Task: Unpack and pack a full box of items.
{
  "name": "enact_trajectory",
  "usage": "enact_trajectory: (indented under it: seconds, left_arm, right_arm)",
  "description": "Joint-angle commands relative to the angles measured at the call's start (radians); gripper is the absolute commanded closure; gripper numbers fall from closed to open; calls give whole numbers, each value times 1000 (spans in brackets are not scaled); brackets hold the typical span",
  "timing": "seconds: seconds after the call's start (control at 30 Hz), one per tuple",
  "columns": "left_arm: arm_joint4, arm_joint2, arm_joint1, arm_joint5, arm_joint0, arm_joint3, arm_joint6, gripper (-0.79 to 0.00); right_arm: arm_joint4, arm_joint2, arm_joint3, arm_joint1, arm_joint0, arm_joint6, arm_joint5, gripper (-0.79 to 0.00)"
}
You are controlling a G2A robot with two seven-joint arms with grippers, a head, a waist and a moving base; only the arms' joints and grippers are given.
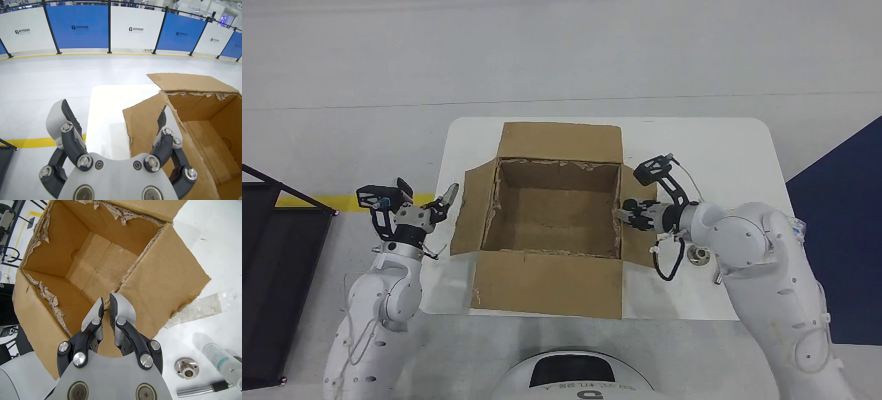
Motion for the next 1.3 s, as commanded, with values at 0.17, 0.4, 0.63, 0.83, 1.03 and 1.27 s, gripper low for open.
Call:
enact_trajectory:
  seconds: [0.17,0.4,0.63,0.83,1.03,1.27]
  left_arm:
    - [17,25,-1,-3,4,4,4,-785]
    - [17,25,-1,-3,4,4,4,-785]
    - [17,25,-1,-3,4,4,4,-785]
    - [17,25,-1,-3,4,4,4,-785]
    - [17,25,-1,-3,4,4,4,-785]
    - [17,25,-1,-3,4,4,4,-785]
  right_arm:
    - [-19,-37,13,-1,41,-13,29,-114]
    - [26,126,-65,18,-95,-103,38,-785]
    - [26,126,-65,18,-95,-103,38,-785]
    - [26,126,-65,18,-95,-103,38,-785]
    - [-157,187,-136,34,-215,-149,-16,-785]
    - [-250,378,-170,54,-422,-189,-152,-785]
